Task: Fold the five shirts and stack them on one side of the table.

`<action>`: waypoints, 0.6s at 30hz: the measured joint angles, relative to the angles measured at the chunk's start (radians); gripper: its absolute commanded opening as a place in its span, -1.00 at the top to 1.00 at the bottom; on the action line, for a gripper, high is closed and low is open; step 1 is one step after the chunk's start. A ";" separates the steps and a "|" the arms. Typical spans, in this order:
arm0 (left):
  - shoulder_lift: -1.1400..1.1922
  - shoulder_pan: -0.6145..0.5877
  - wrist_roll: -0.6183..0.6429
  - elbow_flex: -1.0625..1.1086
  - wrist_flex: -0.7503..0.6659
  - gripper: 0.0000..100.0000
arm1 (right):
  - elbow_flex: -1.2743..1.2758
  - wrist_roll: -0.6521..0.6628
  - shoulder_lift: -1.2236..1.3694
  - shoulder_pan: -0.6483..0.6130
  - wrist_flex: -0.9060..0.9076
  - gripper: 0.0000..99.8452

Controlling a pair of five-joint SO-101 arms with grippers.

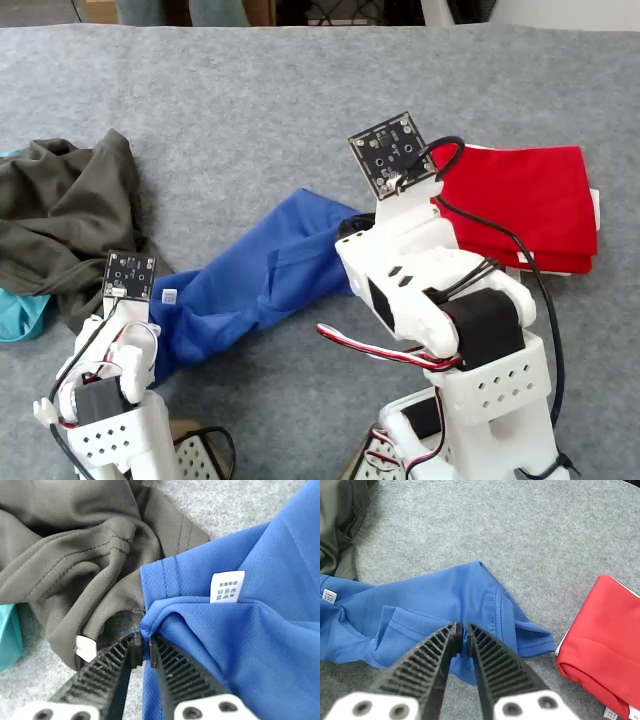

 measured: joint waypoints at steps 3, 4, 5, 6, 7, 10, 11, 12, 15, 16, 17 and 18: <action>0.000 0.000 0.000 0.000 0.000 0.94 | 0.000 0.000 0.000 0.000 0.000 0.97; 0.000 0.000 0.000 0.000 0.000 0.94 | 0.000 0.000 0.000 0.000 0.000 0.97; 0.000 0.000 0.000 0.000 0.000 0.94 | 0.000 0.000 0.000 0.000 0.000 0.97; 0.000 0.000 0.000 0.000 0.000 0.94 | 0.000 0.000 0.000 0.000 0.000 0.97; 0.000 0.000 0.000 0.000 0.000 0.94 | 0.000 0.000 0.000 0.000 0.000 0.97; 0.000 0.000 0.000 0.000 0.000 0.94 | 0.000 0.000 0.000 0.000 -0.008 0.97; 0.000 0.000 0.000 0.000 0.000 0.94 | 0.000 0.000 0.000 0.000 -0.008 0.97; 0.000 0.000 0.000 0.000 0.000 0.94 | 0.000 0.000 0.000 0.000 -0.011 0.97; 0.000 0.000 0.000 0.000 0.000 0.94 | 0.000 0.000 0.000 0.000 -0.021 0.97; 0.000 0.000 0.000 0.000 0.000 0.94 | 0.000 0.000 0.000 0.000 -0.021 0.97; 0.000 0.000 0.000 0.000 0.000 0.94 | 0.000 0.000 0.000 0.000 -0.021 0.97; 0.000 0.000 0.000 0.000 0.000 0.94 | 0.000 0.000 0.000 0.000 -0.021 0.97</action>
